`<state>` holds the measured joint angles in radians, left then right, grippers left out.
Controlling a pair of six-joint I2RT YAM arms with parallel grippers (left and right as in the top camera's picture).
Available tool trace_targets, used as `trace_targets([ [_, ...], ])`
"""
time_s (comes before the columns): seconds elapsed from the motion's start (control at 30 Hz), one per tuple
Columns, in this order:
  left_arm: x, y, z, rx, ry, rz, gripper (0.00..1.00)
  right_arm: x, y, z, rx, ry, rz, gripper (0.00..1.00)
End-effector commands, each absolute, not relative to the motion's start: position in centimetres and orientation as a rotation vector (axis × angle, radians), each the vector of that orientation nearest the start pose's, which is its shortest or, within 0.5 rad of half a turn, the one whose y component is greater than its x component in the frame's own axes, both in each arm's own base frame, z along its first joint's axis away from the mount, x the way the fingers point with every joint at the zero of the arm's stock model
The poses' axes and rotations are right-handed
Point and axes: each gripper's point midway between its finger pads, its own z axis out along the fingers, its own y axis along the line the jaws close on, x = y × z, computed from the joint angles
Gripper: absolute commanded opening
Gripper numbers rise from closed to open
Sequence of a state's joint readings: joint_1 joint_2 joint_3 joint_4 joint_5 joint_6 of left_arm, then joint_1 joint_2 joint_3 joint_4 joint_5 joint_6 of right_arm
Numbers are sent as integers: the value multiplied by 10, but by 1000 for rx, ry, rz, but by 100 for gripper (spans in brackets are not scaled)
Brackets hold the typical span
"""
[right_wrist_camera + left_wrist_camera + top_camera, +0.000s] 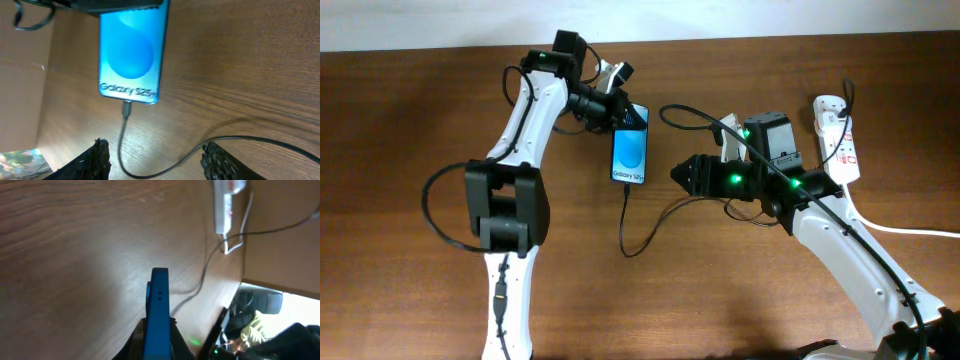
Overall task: Plug charger to phone and switch on socket
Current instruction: 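Lower the phone onto the table and open the left gripper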
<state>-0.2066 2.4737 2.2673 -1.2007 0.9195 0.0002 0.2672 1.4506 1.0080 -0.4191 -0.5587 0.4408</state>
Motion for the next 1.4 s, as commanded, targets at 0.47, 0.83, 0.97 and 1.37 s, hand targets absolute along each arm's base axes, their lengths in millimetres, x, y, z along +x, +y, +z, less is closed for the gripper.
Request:
trace_targets([
  [0.47, 476, -219, -1, 181, 2997, -1152, 43, 346, 189, 165, -70, 2478, 994, 62],
  [0.83, 492, -168, -21, 31, 3073, -822, 90, 346, 189, 165, -71, 2478, 994, 65],
  [0.97, 496, -134, -25, 10, 3126, -482, 93, 346, 189, 165, -71, 2479, 994, 67],
  [1.37, 541, -96, 121, -19, 2850, -219, 96, 351, 185, 208, -116, 2416, 949, 67],
])
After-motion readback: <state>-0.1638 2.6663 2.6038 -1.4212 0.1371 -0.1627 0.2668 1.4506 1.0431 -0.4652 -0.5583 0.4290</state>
